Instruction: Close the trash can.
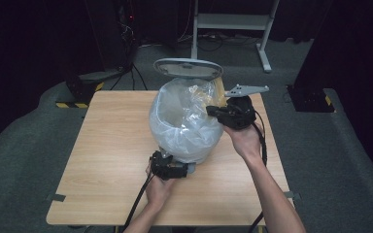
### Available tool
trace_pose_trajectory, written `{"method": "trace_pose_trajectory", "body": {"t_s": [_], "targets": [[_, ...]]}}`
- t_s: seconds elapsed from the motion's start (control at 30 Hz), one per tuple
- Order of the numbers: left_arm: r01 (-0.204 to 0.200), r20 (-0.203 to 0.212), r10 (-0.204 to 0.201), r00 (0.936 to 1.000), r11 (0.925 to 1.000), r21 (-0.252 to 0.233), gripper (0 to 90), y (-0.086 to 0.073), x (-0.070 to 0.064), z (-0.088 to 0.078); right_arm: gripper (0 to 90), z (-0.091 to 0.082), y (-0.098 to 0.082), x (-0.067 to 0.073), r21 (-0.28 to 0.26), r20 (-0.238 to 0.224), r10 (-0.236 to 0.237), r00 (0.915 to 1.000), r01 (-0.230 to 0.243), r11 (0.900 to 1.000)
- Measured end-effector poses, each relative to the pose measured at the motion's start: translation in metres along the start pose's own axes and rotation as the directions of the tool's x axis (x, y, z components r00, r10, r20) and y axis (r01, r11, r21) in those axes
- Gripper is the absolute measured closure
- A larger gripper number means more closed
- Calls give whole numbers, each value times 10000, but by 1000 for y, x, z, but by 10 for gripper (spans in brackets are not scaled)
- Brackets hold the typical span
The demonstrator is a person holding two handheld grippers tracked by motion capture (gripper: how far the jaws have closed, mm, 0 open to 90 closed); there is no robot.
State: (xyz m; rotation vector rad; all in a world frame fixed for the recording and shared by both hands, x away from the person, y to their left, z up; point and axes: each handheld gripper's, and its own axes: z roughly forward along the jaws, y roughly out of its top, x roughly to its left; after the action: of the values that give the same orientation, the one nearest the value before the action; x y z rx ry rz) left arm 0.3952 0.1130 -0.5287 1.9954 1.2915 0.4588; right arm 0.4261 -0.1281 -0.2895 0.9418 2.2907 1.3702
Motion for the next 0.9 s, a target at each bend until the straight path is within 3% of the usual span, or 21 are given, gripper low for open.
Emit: {"method": "trace_pose_trajectory", "body": {"t_s": [0.13, 0.17, 0.2, 0.23, 0.3, 0.33, 0.53, 0.57, 0.6, 0.63, 0.8, 0.83, 0.9], "targets": [[11, -1, -11, 10000, 10000, -9, 18, 0, 0, 0, 893, 6, 3, 2, 41, -69, -32, 10000, 32, 10000], [374, 20, -373, 9993, 9989, -297, 19, 0, -2, 2, 893, 8, 4, 2, 59, -96, -6, 10000, 7, 10000], [85, 2, -85, 10000, 9999, -72, 18, 0, -1, 0, 893, 10, 4, 2, 79, -132, -4, 9999, 5, 10000], [404, 20, -403, 9992, 9987, -322, 18, 0, -3, 2, 893, 12, 5, 2, 95, -149, -9, 9999, 10, 10000], [508, 29, -507, 9987, 9979, -404, 18, 0, -3, 3, 893, 15, 6, 3, 129, -175, -5, 9998, 7, 9999], [156, 3, -156, 9999, 9998, -130, 19, 0, -1, 1, 893, 17, 7, 3, 159, -197, 9, 9998, -6, 9999], [84, 22, -84, 10000, 9999, -71, 19, 0, 0, 0, 892, 23, 12, 5, 184, -296, 2, 9996, 3, 9998], [658, 57, -656, 9978, 9964, -527, 18, 0, -4, 3, 892, 24, 12, 5, 211, -314, -4, 9995, 11, 9998], [421, 47, -419, 9991, 9985, -337, 19, 0, -3, 2, 892, 26, 14, 6, 244, -346, -4, 9994, 13, 9997], [1022, 79, -1019, 9948, 9914, -812, 18, 0, -7, 5, 891, 27, 14, 7, 235, -365, -60, 9993, 69, 9997], [383, 16, -383, 9993, 9988, -308, 18, 0, -3, 2, 890, 35, 17, 10, 341, -434, -108, 9990, 123, 9993], [545, 39, -544, 9985, 9976, -437, 19, 0, -4, 3, 889, 36, 17, 10, 373, -443, -121, 9989, 137, 9992], [495, 31, -494, 9988, 9980, -398, 19, 0, -3, 3, 889, 39, 18, 11, 436, -453, -110, 9989, 130, 9990]]}}
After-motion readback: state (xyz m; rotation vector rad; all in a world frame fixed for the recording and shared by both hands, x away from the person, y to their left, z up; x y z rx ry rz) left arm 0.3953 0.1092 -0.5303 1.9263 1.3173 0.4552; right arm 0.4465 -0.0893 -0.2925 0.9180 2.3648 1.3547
